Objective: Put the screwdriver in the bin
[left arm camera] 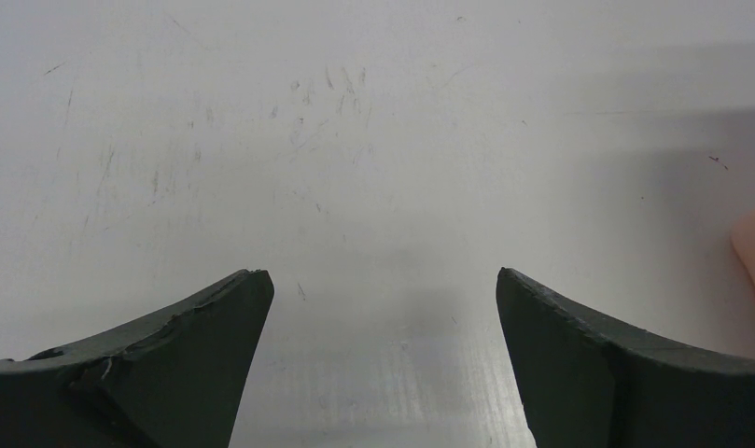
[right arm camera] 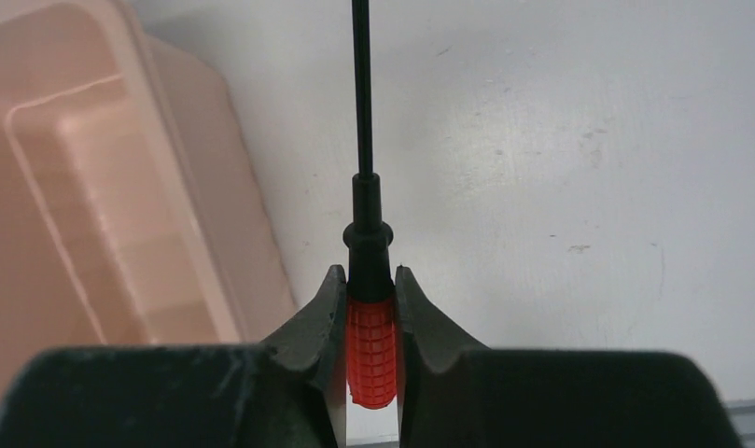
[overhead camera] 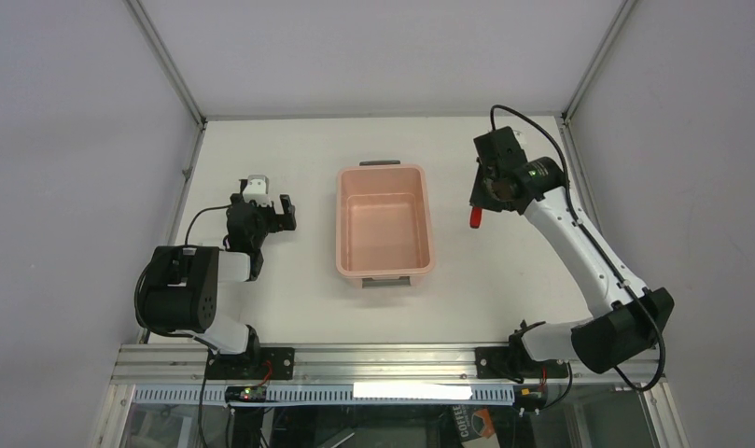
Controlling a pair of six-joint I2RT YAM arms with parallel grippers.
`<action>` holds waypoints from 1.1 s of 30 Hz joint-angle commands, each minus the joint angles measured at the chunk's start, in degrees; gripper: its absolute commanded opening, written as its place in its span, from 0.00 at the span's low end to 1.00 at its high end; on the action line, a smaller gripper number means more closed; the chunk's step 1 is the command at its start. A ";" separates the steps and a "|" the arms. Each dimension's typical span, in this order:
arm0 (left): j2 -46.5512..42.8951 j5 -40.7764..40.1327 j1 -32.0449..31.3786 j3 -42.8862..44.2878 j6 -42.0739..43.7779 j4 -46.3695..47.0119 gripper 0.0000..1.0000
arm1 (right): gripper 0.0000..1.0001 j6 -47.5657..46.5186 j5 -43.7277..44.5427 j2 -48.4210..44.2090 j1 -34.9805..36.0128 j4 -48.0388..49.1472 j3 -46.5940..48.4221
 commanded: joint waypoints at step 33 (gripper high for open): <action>-1.11 1.14 -0.29 0.11 -0.23 1.61 0.99 | 0.12 18.23 3.50 28.55 27.85 21.97 0.07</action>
